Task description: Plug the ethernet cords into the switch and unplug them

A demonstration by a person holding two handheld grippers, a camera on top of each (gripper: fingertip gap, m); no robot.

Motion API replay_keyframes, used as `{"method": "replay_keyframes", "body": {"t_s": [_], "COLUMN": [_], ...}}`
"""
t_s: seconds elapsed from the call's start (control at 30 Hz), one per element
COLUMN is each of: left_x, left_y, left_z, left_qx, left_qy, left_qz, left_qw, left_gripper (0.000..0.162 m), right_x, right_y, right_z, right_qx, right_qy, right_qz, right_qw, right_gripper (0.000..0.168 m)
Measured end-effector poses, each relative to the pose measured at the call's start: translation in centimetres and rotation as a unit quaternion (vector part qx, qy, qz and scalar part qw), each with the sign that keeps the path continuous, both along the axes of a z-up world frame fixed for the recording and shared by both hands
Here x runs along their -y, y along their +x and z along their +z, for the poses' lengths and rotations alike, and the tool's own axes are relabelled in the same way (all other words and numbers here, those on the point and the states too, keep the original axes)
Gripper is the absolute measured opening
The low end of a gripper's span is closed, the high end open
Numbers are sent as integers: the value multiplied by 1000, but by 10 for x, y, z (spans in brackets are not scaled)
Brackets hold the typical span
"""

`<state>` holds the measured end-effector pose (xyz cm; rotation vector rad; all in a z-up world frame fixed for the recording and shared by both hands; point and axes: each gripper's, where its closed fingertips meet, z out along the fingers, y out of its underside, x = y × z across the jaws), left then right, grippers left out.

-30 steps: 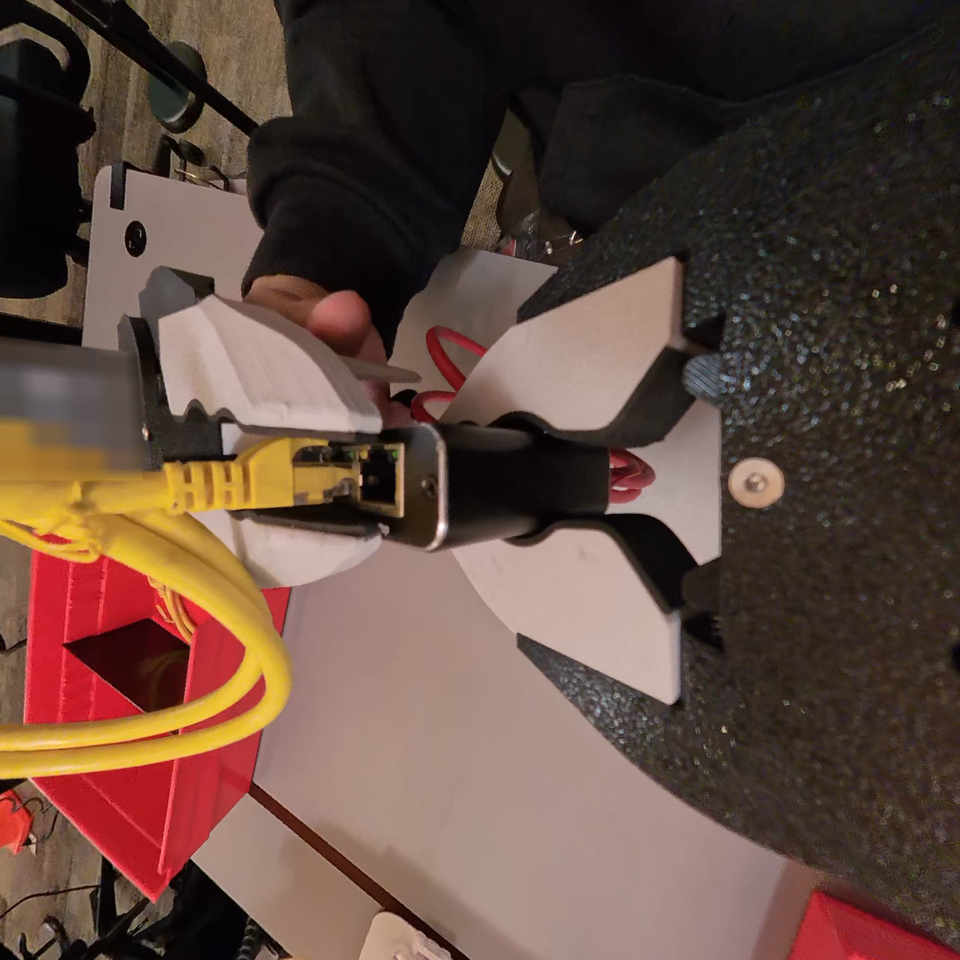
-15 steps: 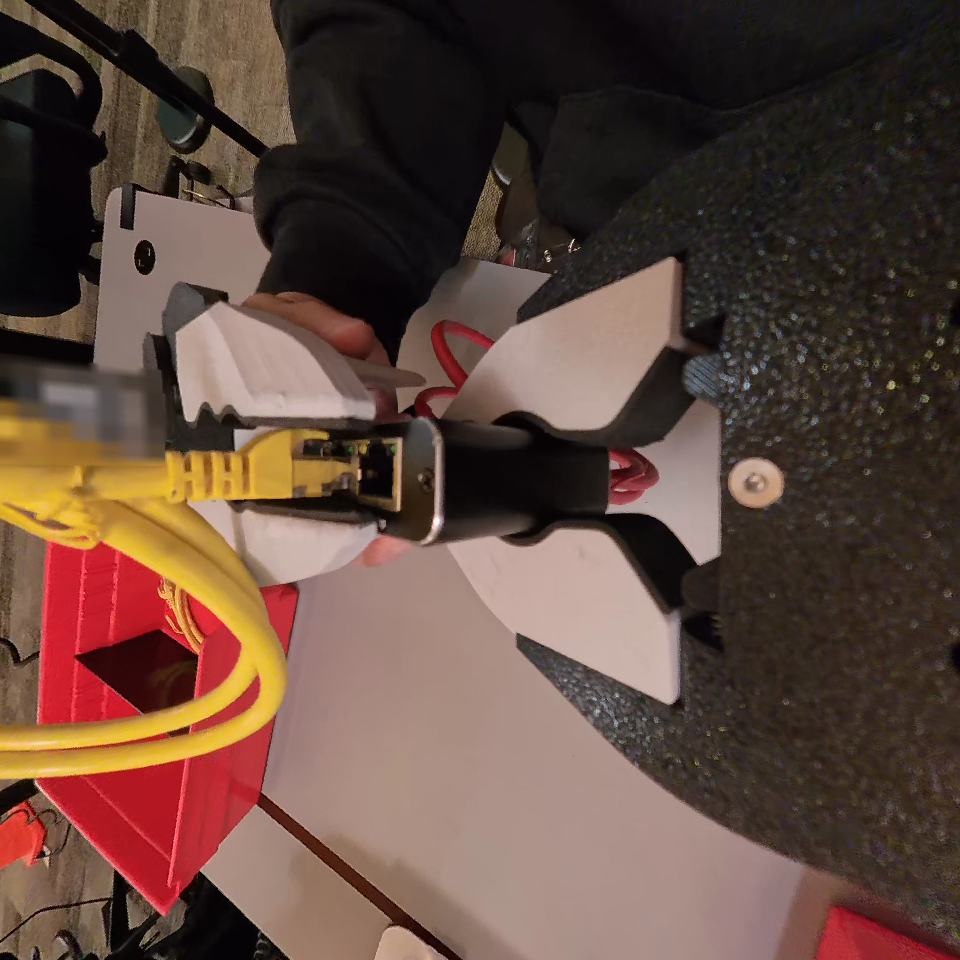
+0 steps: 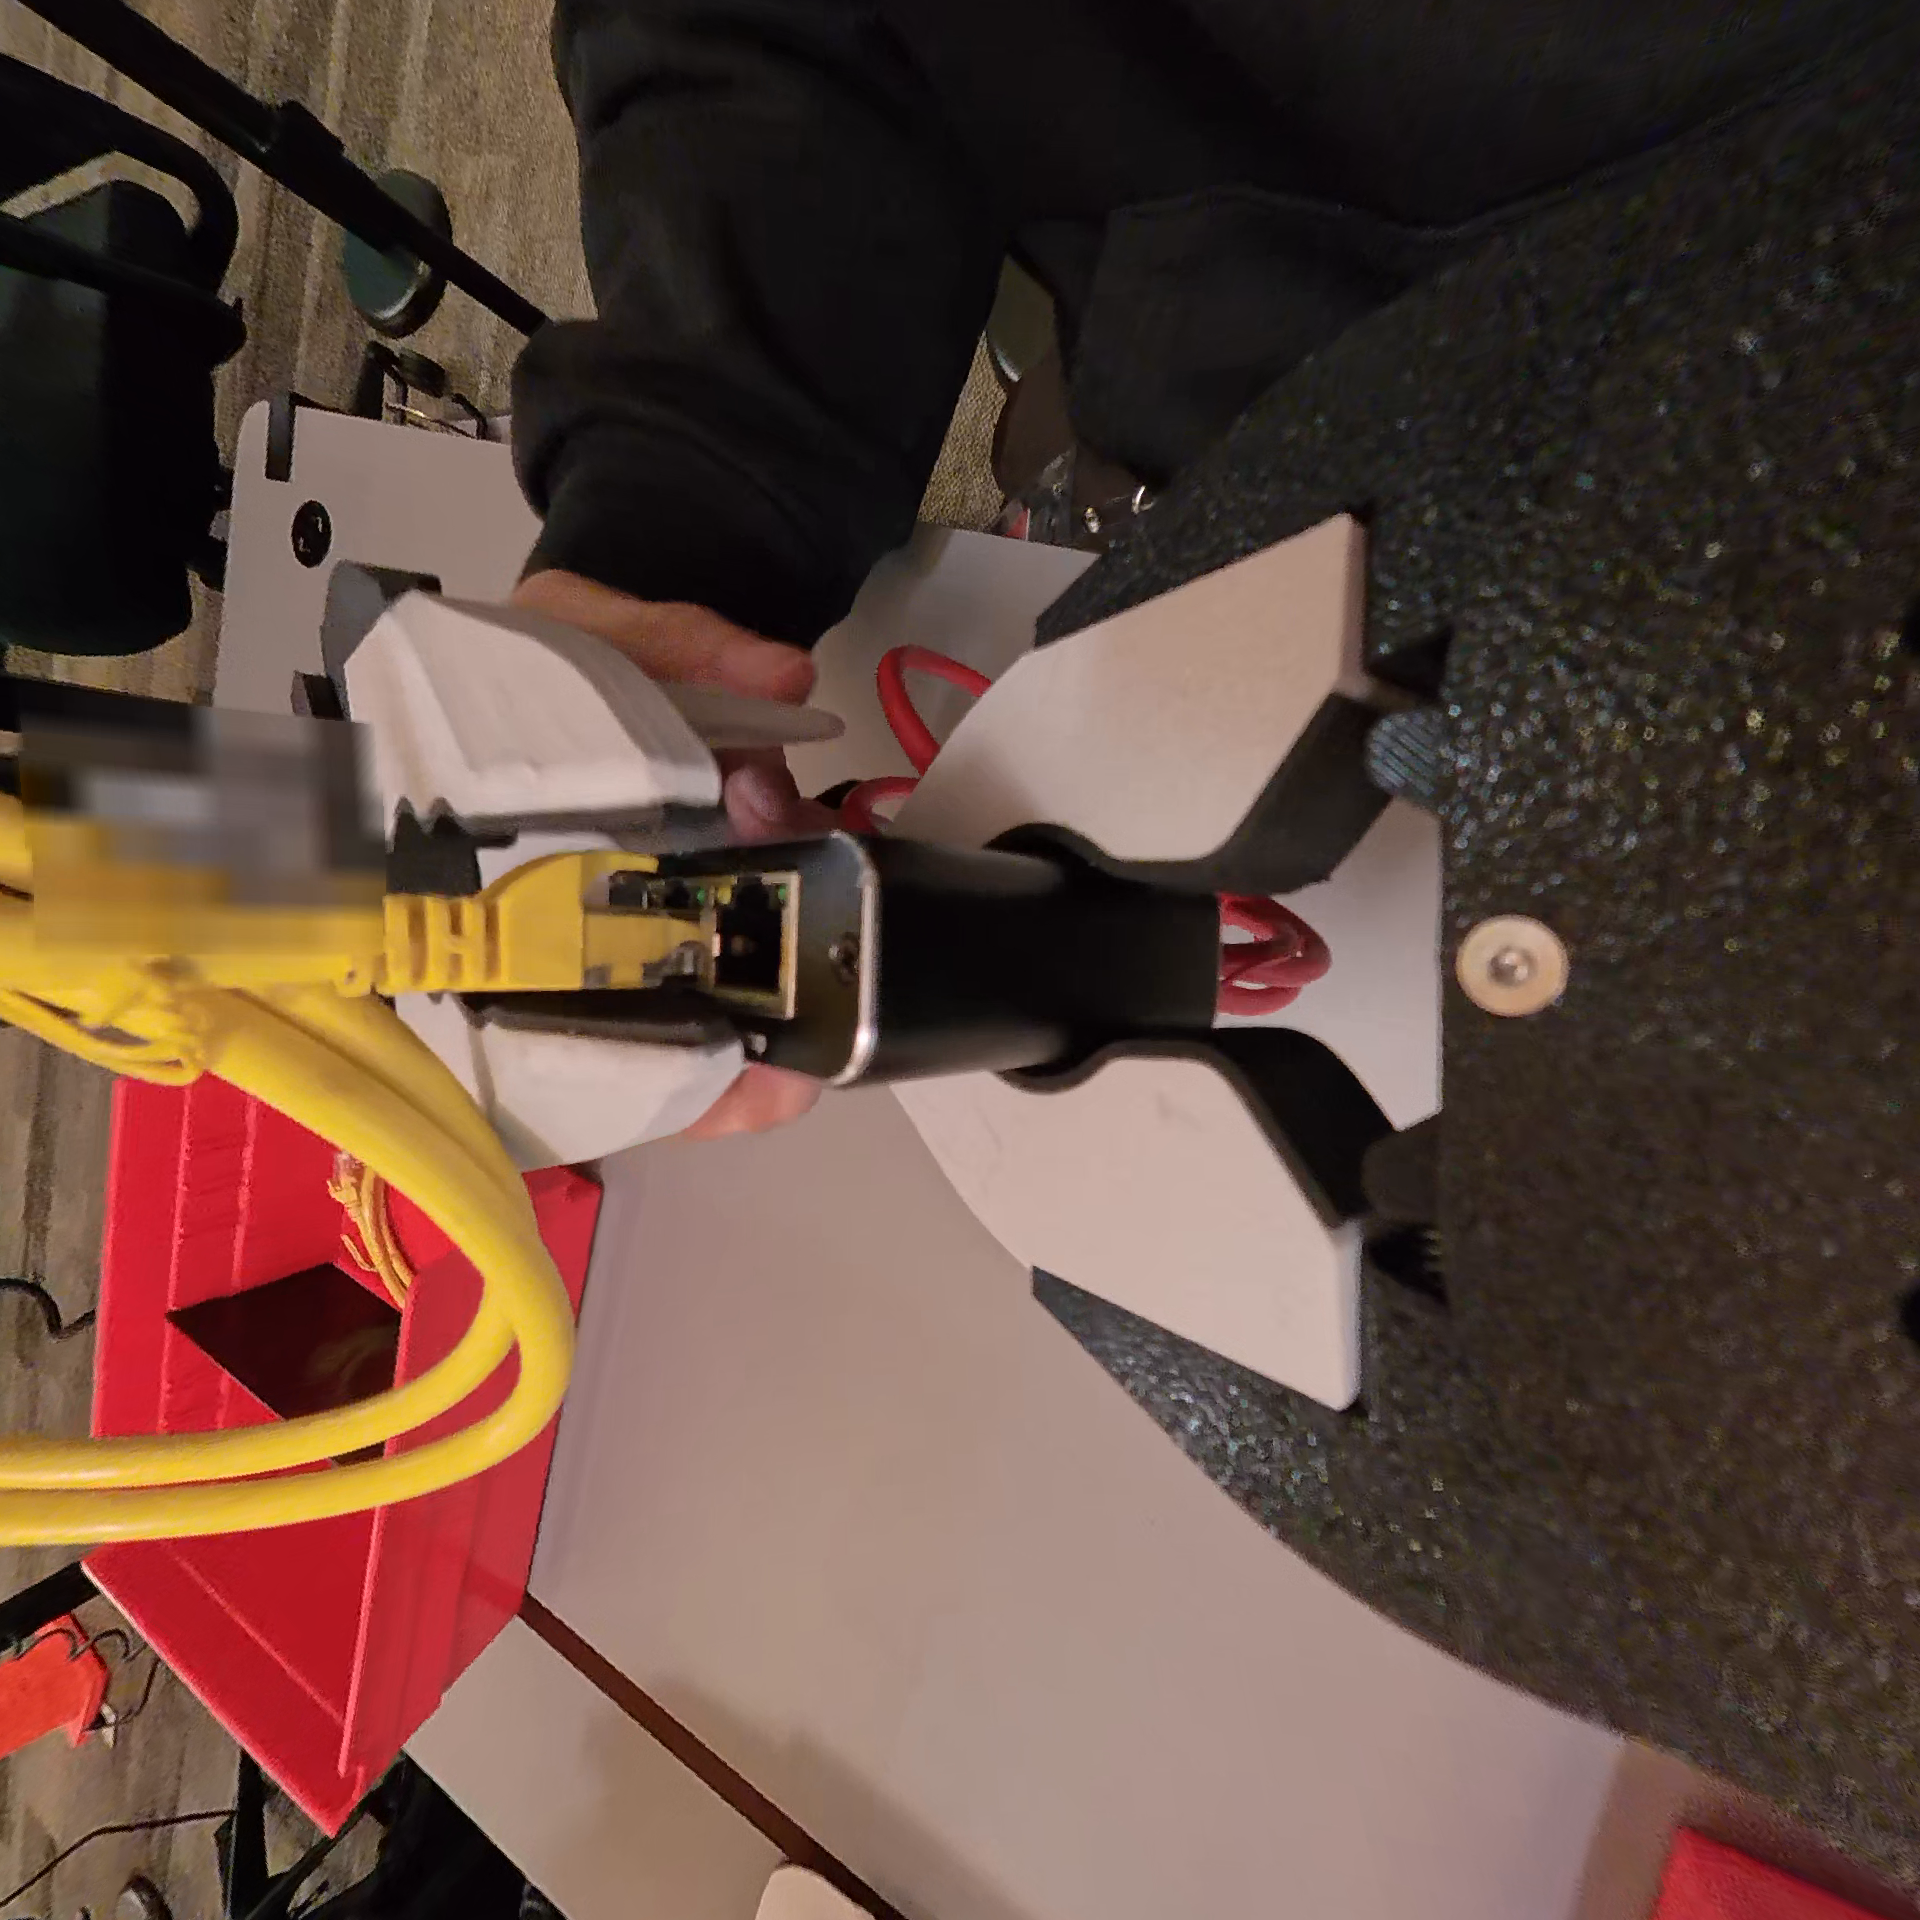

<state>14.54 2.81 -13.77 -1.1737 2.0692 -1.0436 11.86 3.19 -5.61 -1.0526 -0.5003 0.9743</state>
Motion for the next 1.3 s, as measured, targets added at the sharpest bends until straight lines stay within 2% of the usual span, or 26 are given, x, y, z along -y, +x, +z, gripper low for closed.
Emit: {"method": "replay_keyframes", "body": {"t_s": [0.07, 0.3, 0.47, 0.7, 1.03, 1.17, 1.3], "left_x": [-1, 0, 0, 4, 4, 4, 4], "left_y": [-1, 0, 0, 0, -1, -2, -2], "left_z": [-1, -2, -3, -2, 0, 0, 0], "left_qx": [-2, -4, -5, 1, 10, 9, 10], "left_qy": [5, 12, 18, 18, -26, -42, -50], "left_qz": [1, 0, 1, -11, -21, -30, -32], "left_qw": [1000, 1000, 1000, 1000, 999, 999, 998], "left_gripper": [27, 27, 27, 27, 27, 27, 27], "right_x": [2, 1, 5, 6, 6, 3, 2], "right_y": [-2, -2, -4, -5, 1, 7, 8], "right_z": [-1, -4, -4, -4, -8, -12, -12], "right_qx": [-2, 21, 33, 67, 78, 97, 94], "right_qy": [2, 6, 18, 33, 25, 3, -8], "right_qz": [9, -3, 6, -25, -35, -54, -56], "right_qw": [1000, 1000, 999, 997, 996, 994, 994], "right_gripper": [23, 17, 23, 15, 24, 15, 14]}}
